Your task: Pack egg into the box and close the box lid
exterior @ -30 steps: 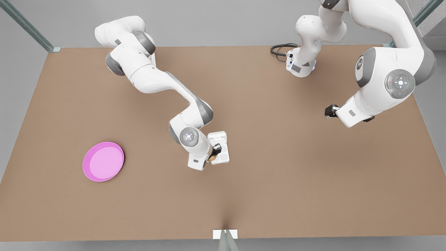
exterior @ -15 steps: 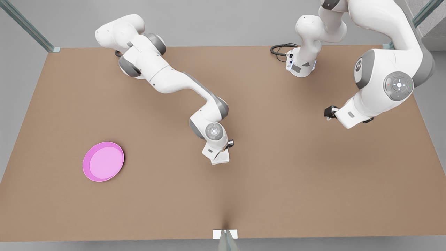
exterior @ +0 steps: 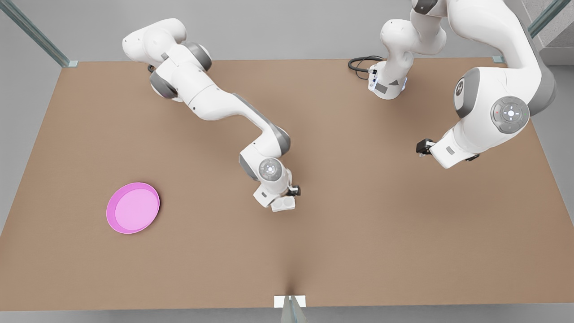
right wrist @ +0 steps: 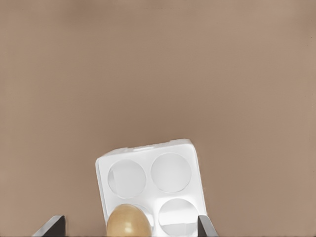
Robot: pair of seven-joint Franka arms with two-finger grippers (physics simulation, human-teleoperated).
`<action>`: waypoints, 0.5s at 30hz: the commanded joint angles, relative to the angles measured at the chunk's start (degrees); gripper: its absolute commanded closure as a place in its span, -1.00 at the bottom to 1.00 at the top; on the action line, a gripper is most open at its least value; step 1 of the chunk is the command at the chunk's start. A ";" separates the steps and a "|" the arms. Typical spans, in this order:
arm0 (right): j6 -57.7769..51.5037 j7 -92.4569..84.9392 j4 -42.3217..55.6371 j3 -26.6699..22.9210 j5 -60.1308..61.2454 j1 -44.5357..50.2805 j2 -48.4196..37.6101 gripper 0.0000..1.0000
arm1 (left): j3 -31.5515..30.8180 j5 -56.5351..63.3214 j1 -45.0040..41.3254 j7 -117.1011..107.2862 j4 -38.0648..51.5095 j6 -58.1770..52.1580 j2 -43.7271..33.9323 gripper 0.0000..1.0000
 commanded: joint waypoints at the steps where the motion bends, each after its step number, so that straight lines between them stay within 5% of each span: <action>1: 5.77 -5.47 1.00 -0.17 -0.03 -2.93 -3.69 -1.00 | 0.02 0.03 -0.06 -0.03 0.03 0.04 -0.05 -1.00; 3: 5.07 -14.78 1.08 0.53 0.32 -7.76 -10.98 -1.00 | 0.02 -0.06 -8.93 -13.47 0.03 -9.00 3.81 -1.00; 4: 2.10 -24.61 1.00 0.45 0.76 -11.01 -15.28 -1.00 | 0.02 -0.84 -18.23 -18.54 0.03 -11.03 5.57 0.14; 5: -8.25 -29.90 -1.28 -0.61 0.68 -14.08 -22.65 -1.00 | 0.02 -8.65 -22.99 -28.15 0.11 -11.82 7.50 0.57; 6: -16.90 -35.78 -12.17 -0.61 0.32 -22.17 -32.42 -1.00 | 0.02 -13.50 -29.67 -34.11 0.38 -11.04 11.63 0.57; 8: -12.24 -48.71 -33.89 -0.35 0.24 -37.20 -44.82 -1.00 | -0.06 -25.27 -37.15 -62.76 3.10 0.73 18.49 0.57; 12: -23.06 -51.71 -26.34 -0.43 0.94 -41.42 -42.63 -1.00 | -0.06 -33.90 -44.80 -82.29 3.10 26.14 25.43 0.57; 15: -26.30 -51.71 -26.34 -0.52 0.94 -46.17 -41.92 -1.00 | 0.02 -33.28 -45.68 -82.21 3.10 31.94 31.15 0.57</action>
